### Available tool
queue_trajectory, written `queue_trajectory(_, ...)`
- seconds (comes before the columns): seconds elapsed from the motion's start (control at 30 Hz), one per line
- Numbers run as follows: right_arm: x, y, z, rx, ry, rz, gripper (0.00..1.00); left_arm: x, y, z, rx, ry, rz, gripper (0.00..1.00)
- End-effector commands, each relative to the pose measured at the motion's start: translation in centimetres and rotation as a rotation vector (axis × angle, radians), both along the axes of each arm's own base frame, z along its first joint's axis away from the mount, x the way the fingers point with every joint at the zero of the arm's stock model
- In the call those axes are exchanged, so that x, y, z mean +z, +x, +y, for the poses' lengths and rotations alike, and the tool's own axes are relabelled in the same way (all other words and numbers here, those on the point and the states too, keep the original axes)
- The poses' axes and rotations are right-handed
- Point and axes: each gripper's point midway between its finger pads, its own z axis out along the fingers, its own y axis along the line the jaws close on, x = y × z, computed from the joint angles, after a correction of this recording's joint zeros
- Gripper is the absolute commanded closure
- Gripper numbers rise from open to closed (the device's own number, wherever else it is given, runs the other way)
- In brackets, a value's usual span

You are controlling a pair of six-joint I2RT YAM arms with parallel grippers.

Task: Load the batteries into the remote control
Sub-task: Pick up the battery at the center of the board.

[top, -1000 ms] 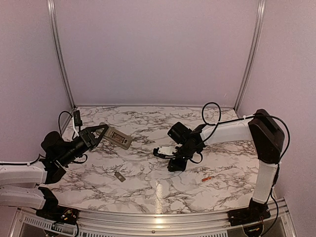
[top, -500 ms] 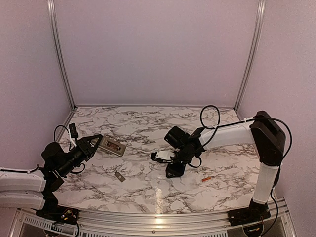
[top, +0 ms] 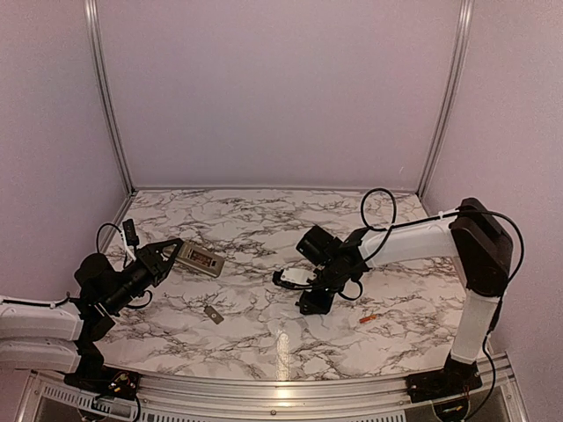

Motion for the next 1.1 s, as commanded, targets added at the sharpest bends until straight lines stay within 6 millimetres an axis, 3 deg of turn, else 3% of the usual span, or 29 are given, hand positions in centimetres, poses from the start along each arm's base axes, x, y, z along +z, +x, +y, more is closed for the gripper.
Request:
queue_trajectory(0.0,-2.7,-2.4,-4.0,-0.044,-0.152,0.099,0.75,0.6,0.0,0.3,0.010,-0.028,-0.029,1.00)
queue_trajectory(0.23,-2.8,-2.5,-4.1,-0.055,-0.155,0.107,0.93,0.2,-0.1,-0.2,-0.017,-0.031,-0.019,1.00)
queue_trajectory(0.37,-1.4,-1.9,-3.4,-0.076,-0.131,0.090,1.00,-0.7,-0.3,-0.7,-0.052,-0.069,0.019,1.00)
queue_trajectory(0.63,6.3,-1.1,-0.6,-0.110,0.018,0.011,1.00,-1.5,-1.1,-2.6,-0.173,-0.176,0.052,1.00)
queue_trajectory(0.8,11.6,-1.3,2.3,-0.097,0.130,-0.028,1.00,-0.5,-1.9,-3.7,-0.258,-0.261,0.017,1.00)
queue_trajectory(0.93,14.0,-1.8,4.9,-0.082,0.183,-0.018,1.00,0.3,-2.5,-4.8,-0.303,-0.260,-0.015,1.00)
queue_trajectory(1.07,15.0,-3.0,6.8,-0.053,0.213,0.002,1.00,1.6,-2.7,-5.6,-0.341,-0.269,-0.056,1.00)
